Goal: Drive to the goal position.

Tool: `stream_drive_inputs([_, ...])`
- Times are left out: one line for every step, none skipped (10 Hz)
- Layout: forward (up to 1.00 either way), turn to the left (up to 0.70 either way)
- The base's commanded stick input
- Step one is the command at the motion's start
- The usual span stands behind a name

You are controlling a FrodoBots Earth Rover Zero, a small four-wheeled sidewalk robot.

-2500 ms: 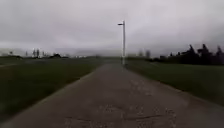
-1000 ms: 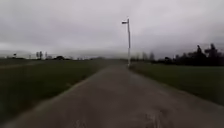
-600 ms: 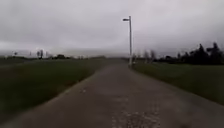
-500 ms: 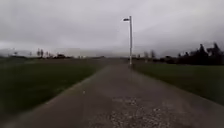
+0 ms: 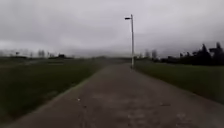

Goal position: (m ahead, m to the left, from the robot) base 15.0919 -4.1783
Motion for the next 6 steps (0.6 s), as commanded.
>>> stream_drive_inputs([0.85,0.0])
stream_drive_inputs([0.85,0.0])
stream_drive_inputs([0.85,0.0])
stream_drive_inputs([0.85,0.0])
stream_drive_inputs([0.85,0.0])
stream_drive_inputs([0.85,0.0])
